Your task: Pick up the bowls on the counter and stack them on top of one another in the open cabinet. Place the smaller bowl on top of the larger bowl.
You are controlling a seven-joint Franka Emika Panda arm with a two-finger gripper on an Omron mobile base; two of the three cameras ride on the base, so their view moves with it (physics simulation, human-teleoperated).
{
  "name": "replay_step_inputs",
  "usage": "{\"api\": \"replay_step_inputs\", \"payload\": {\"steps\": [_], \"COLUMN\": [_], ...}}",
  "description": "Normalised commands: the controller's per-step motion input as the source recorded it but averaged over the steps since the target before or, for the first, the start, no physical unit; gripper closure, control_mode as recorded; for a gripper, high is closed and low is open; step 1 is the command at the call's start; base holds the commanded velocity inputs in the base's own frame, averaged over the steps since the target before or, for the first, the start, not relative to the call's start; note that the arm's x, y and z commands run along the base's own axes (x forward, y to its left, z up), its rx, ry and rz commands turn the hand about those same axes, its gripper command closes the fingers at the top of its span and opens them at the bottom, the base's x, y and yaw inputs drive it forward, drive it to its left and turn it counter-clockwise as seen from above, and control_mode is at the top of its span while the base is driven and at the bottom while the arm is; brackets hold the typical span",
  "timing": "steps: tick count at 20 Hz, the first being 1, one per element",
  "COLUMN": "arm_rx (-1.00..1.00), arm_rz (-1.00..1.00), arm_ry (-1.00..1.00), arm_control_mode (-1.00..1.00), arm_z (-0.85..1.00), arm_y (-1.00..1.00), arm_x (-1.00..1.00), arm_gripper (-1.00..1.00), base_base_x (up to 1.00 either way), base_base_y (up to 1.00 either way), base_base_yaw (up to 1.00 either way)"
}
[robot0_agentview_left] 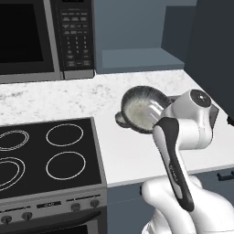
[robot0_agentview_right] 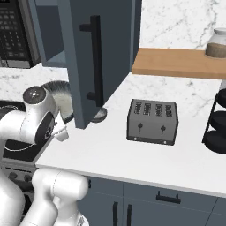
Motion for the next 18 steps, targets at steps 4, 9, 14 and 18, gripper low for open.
{"api": "replay_step_inputs", "payload": {"steps": [4, 9, 14, 18], "arm_rx": [0.02, 0.03, 0.10, 0.12], "arm_rz": [-0.28, -0.22, -0.17, -0.07], "arm_ry": [-0.13, -0.28, -0.18, -0.03], "arm_control_mode": [-1.00, -1.00, -1.00, -1.00], "arm_z": [0.60, 0.84, 0.85, 0.74], "arm_y": [0.12, 0.00, 0.00, -0.09], "arm_x": [0.01, 0.00, 0.01, 0.15], "arm_gripper": [1.00, 1.00, 1.00, 1.00], "base_base_x": [0.00, 0.00, 0.00, 0.00], "base_base_y": [0.00, 0.00, 0.00, 0.00], "base_base_yaw": [0.00, 0.00, 0.00, 0.00]}}
